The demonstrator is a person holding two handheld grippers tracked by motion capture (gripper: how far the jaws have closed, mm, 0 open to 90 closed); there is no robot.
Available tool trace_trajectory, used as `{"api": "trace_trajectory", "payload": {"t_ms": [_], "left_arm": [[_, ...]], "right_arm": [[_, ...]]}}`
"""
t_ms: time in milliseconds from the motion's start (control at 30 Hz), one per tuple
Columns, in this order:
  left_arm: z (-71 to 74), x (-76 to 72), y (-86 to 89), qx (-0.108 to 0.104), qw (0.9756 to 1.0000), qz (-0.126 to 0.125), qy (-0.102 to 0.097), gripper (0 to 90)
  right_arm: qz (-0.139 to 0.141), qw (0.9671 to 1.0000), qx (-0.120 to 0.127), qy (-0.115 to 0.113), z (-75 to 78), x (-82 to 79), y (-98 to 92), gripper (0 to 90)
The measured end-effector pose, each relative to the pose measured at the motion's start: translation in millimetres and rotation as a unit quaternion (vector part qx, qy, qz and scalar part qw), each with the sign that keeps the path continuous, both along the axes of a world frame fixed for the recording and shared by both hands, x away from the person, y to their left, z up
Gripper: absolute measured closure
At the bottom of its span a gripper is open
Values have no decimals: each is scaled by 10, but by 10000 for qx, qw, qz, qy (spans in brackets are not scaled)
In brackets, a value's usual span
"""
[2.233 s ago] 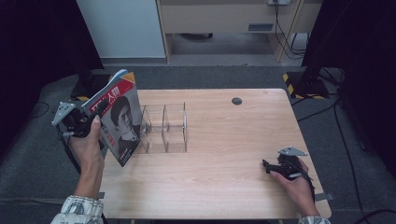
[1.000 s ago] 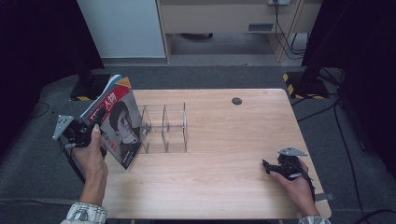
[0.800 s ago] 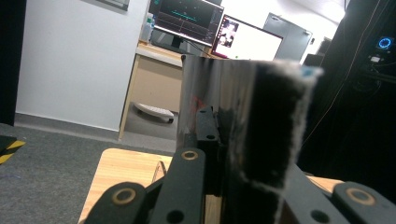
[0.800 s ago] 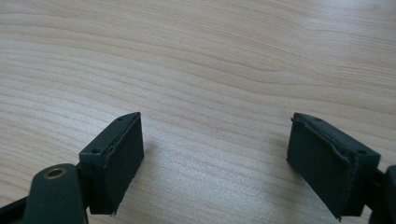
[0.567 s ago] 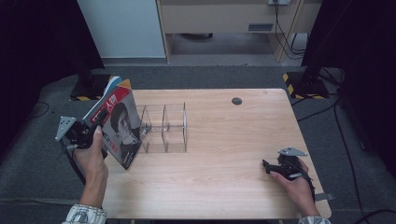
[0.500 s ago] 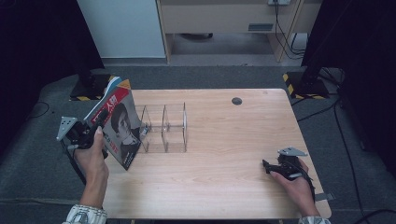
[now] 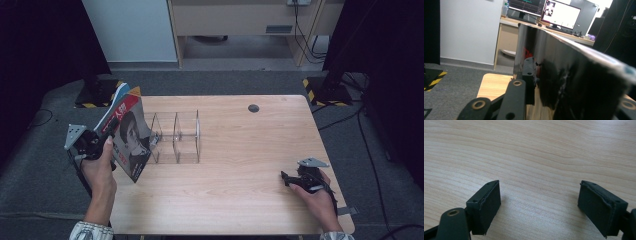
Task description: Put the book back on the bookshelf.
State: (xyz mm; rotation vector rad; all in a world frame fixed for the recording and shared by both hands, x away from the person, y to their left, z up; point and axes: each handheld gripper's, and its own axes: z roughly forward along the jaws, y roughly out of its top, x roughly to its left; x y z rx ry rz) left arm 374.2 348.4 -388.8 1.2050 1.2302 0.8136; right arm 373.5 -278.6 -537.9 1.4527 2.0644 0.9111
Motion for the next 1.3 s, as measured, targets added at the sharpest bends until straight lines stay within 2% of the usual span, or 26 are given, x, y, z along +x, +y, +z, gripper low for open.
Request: {"api": "trace_trajectory", "payload": {"t_ms": [267, 333, 367, 433, 467, 533, 667, 767, 800, 933, 1133, 1300], "left_arm": [[15, 1, -32, 175, 9998, 93, 1, 641], [18, -4, -39, 228, 9997, 115, -21, 559], [19, -5, -40, 230, 9997, 112, -35, 559], [18, -8, -41, 238, 9996, 117, -34, 463], [16, -7, -38, 237, 9997, 99, -31, 463], [10, -12, -33, 281, 9996, 94, 12, 368], [-5, -34, -19, 390, 9991, 94, 113, 297], [-31, -47, -15, 442, 9988, 79, 180, 269], [-51, -51, -13, 490, 9984, 50, 280, 265], [-57, -72, -10, 462, 9986, -7, 267, 233], [-70, -92, -15, 549, 9979, -105, 332, 172], [-76, -106, -35, 675, 9972, -157, 271, 134]], "right_arm": [[1, 10000, -1, -1, 0, 0, 0, 186], [3, 10000, -1, -1, 0, 0, 0, 186], [3, 10000, -1, -1, 0, 0, 0, 186], [3, 10000, 0, 1, 0, -1, 0, 186], [3, 10000, 0, 1, 0, -1, 0, 186], [6, 10000, -1, 0, 0, -1, 0, 186], [6, 10000, -1, 4, 0, -3, 1, 186], [11, 10000, -1, 4, 0, -4, 1, 186], [-7, 10000, 12, 6, 0, -5, 4, 186], [-8, 10000, 17, 8, 0, -6, 5, 186], [-16, 10000, 24, 9, 0, -8, 6, 186], [-17, 10000, 25, 9, 0, -8, 6, 186]]}}
